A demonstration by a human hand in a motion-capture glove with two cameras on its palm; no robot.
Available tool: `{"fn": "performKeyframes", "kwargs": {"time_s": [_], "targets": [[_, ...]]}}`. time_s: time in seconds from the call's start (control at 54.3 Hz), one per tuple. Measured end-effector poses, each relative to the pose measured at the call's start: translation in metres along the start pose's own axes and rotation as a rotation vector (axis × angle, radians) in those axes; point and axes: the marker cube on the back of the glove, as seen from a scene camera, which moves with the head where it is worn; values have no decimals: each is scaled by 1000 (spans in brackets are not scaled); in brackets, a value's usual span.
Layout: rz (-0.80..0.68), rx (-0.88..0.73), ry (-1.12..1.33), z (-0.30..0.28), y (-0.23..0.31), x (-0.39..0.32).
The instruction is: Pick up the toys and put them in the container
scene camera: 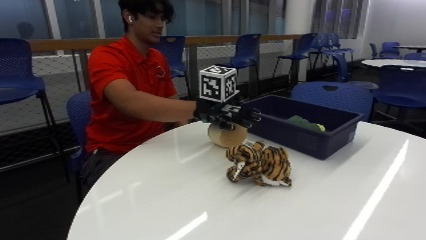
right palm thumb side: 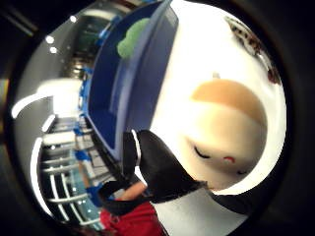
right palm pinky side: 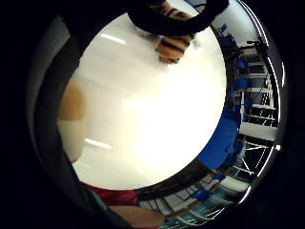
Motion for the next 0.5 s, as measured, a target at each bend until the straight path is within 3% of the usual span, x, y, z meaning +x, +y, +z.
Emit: {"fn": "performKeyframes", "kwargs": {"time_s": [0.239, 0.497], "targets": [[-23, -8, 29, 18, 7, -22], [24, -132, 48, 51, 5, -29]]}}
